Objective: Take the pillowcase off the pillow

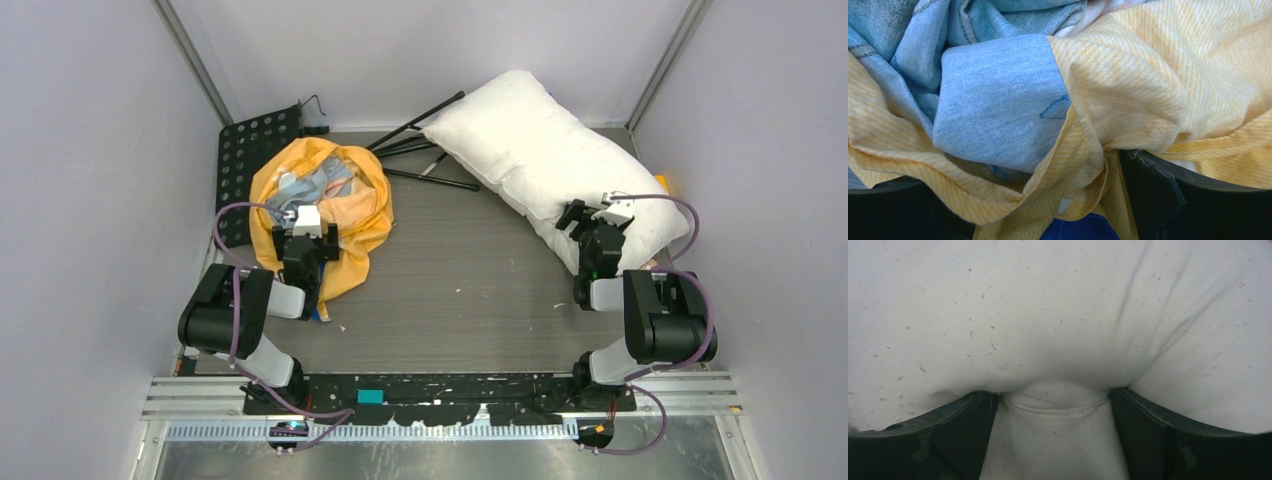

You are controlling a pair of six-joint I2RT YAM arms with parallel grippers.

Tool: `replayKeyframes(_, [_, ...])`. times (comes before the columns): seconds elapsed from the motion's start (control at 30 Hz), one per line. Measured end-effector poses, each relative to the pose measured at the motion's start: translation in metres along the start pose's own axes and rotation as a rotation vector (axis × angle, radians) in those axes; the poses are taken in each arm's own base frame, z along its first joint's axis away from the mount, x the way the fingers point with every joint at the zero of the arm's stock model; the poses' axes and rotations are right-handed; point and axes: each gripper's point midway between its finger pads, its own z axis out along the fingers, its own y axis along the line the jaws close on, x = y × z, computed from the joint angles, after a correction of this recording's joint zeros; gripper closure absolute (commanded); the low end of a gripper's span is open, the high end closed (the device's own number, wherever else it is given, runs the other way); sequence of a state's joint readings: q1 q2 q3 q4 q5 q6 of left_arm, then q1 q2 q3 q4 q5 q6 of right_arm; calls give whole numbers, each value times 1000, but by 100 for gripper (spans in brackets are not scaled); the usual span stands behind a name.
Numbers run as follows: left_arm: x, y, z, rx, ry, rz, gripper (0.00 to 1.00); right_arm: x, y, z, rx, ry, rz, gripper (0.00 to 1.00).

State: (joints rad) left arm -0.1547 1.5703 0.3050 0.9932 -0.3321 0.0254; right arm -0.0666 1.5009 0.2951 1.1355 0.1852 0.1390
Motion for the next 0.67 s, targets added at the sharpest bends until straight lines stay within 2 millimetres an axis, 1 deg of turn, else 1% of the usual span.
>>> replayKeyframes(0.13, [0,0,0,0,1,0,0,-5,3,9,1,6,0,9])
replayKeyframes(0.67, [1,1,1,-3,5,-4,0,-3,4,9,-5,15,-7,8])
